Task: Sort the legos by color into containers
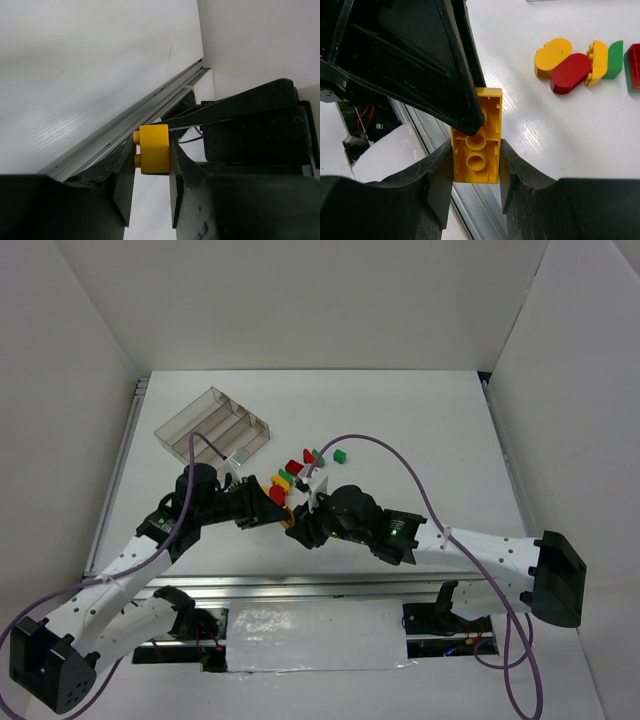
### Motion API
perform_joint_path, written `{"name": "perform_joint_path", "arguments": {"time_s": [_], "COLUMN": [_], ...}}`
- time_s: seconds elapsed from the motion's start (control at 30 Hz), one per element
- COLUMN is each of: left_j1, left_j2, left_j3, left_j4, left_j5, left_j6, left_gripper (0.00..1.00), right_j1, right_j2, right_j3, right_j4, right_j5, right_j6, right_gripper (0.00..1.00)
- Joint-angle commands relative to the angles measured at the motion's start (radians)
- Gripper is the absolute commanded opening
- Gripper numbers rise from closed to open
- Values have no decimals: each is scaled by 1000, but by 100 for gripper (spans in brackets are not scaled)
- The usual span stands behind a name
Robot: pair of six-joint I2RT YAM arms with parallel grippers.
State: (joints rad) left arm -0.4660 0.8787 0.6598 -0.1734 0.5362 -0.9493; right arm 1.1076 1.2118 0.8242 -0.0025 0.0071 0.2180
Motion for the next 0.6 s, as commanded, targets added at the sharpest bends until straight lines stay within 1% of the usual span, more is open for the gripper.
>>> {"name": "perform_joint_path", "arguments": {"time_s": [0.0, 0.03, 0.07, 0.1, 0.13, 0.17, 0.2, 0.23, 0.27, 0.3, 0.33, 0.4, 0.43, 0.47, 0.53, 0.57], "left_j1": [-5, -5, -8, -8, -10, -8, -8, -7, -8, -7, -5, 12, 24, 64, 117, 168], "left_j2": [6, 8, 11, 11, 12, 9, 8, 8, 17, 31, 48, 118, 144, 201, 255, 305], "left_j3": [32, 34, 38, 46, 52, 60, 78, 90, 115, 174, 208, 300, 323, 348, 408, 431], "left_j4": [41, 41, 43, 45, 32, 23, 2, -23, -65, -113, -203, -271, -294, -320, -316, -317], "left_j5": [13, 13, 15, 11, 4, -10, -48, -83, -141, -282, -362, -514, -632, -662, -682, -697], "left_j6": [18, 20, 23, 26, 32, 47, 61, 96, 124, 150, 191, 213, 216, 215, 221, 218], "left_gripper": [32, 17, 8, 1, 0, 0, 0, 0, 0, 0, 0, 0, 0, 0, 0, 0], "right_j1": [8, 9, 9, 9, 9, 9, 8, 9, 8, 8, 6, 1, -3, -6, -11, -12], "right_j2": [-52, -49, -46, -43, -35, -35, -35, -41, -49, -60, -86, -118, -156, -178, -245, -264], "right_j3": [13, 15, 16, 19, 21, 20, 15, 7, 1, -22, -36, -69, -80, -92, -129, -138], "right_j4": [78, 75, 73, 75, 73, 76, 78, 82, 91, 98, 104, 95, 88, 78, 72, 55], "right_j5": [24, 31, 40, 50, 60, 80, 91, 108, 147, 171, 188, 246, 260, 270, 298, 307], "right_j6": [1, 1, 3, 7, 11, 20, 27, 37, 49, 64, 72, 98, 107, 121, 135, 148], "right_gripper": [0, 0, 0, 1, 4, 37, 79, 99, 100, 100, 100, 100, 100, 100, 100, 100]}}
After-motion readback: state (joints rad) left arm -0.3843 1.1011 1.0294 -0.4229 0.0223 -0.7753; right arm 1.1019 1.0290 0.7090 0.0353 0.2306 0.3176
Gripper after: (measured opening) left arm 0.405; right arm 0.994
